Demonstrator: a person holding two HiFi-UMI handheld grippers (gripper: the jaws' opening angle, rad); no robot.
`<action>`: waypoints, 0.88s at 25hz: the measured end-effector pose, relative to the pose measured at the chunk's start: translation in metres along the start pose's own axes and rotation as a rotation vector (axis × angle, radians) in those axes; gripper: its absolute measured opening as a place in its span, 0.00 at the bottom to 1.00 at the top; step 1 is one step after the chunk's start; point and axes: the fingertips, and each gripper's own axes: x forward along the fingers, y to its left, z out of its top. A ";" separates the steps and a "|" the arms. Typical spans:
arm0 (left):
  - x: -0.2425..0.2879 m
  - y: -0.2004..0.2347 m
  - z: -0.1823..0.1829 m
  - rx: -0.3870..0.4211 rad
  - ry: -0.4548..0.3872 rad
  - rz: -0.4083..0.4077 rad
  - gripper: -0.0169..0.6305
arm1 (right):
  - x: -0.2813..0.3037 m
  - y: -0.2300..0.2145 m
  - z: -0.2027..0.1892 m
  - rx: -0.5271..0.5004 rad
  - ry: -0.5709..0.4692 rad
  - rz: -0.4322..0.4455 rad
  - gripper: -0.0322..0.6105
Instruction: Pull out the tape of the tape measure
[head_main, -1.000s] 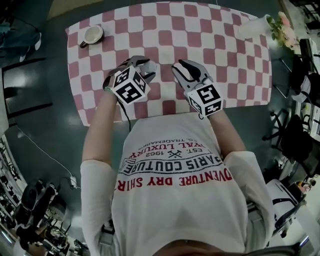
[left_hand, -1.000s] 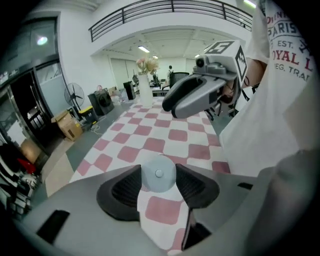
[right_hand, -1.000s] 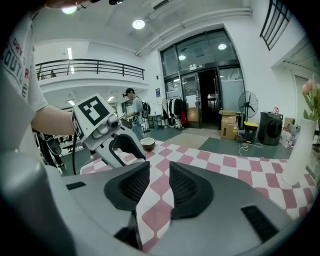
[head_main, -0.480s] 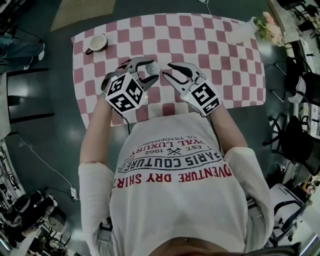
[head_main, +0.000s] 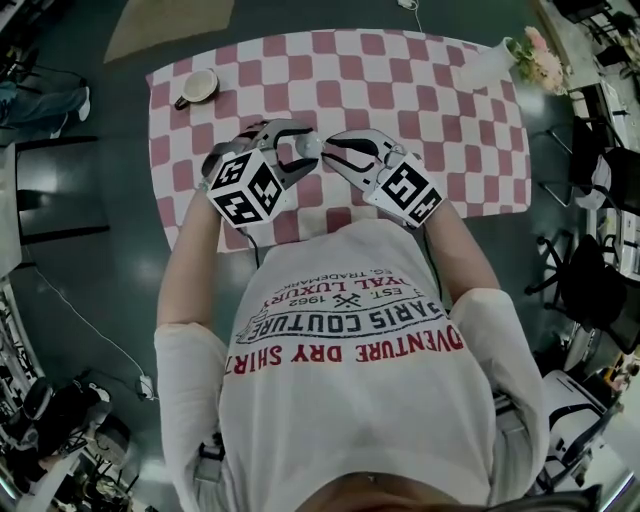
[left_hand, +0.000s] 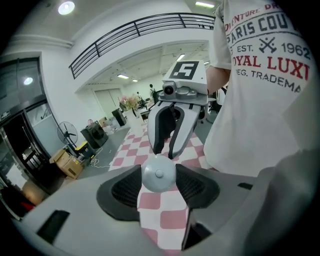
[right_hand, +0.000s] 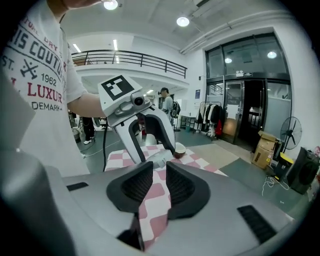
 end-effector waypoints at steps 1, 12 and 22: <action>0.000 -0.001 -0.001 0.011 0.006 -0.006 0.38 | 0.001 0.002 -0.001 -0.006 0.007 0.016 0.20; 0.008 -0.010 -0.007 0.058 0.047 -0.048 0.38 | 0.002 0.002 -0.010 -0.076 0.065 0.039 0.13; 0.013 -0.017 -0.011 0.053 0.063 -0.079 0.38 | 0.005 0.005 -0.025 -0.131 0.111 0.021 0.12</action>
